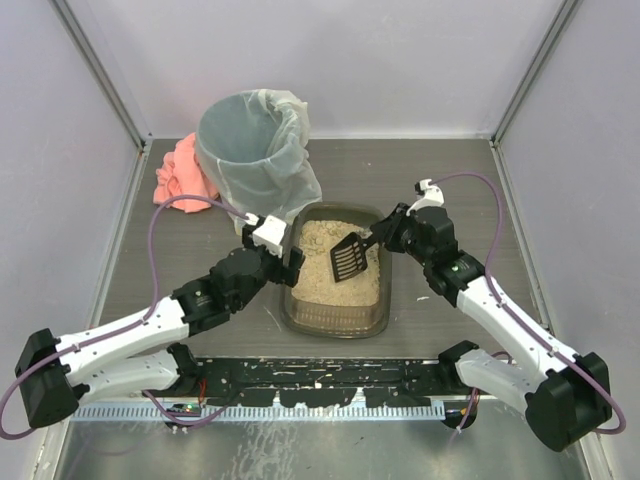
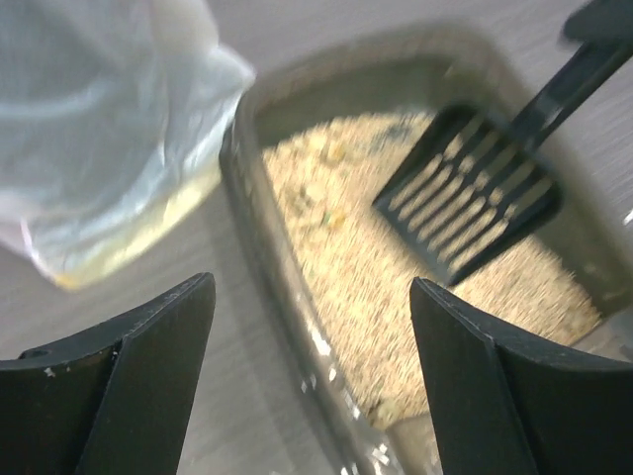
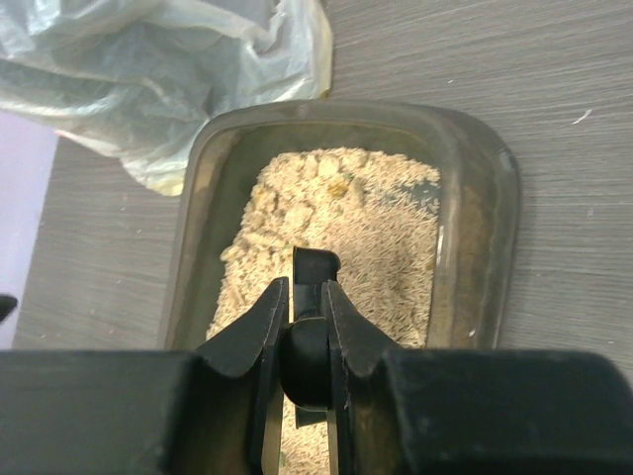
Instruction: Clean the litter box
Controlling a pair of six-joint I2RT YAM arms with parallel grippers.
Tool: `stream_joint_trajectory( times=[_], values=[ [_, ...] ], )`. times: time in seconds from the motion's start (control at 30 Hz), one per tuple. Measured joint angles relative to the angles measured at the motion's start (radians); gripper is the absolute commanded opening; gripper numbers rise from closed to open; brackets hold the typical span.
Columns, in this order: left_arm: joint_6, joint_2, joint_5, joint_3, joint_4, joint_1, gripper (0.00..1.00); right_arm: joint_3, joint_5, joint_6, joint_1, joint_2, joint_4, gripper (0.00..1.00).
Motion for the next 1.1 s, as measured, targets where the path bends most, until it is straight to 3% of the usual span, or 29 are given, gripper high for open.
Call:
stream_joint_trajectory(
  times=[0.23, 0.5, 0.87, 1.1],
  values=[
    [-0.105, -0.003, -0.04, -0.089, -0.142, 0.0, 0.83, 0.079, 0.145, -0.024, 0.01, 0.071, -0.024, 0.01],
    [-0.193, 0.086, -0.011, -0.093, -0.159, 0.001, 0.82, 0.124, 0.248, -0.037, 0.018, 0.086, -0.044, 0.01],
    [-0.332, 0.183, 0.147, -0.093, -0.125, -0.006, 0.67, 0.124, 0.277, -0.046, 0.018, 0.086, -0.057, 0.01],
    [-0.362, 0.197, 0.139, -0.093, -0.103, -0.045, 0.64, 0.126, 0.323, -0.066, 0.018, 0.089, -0.067, 0.01]
  ],
)
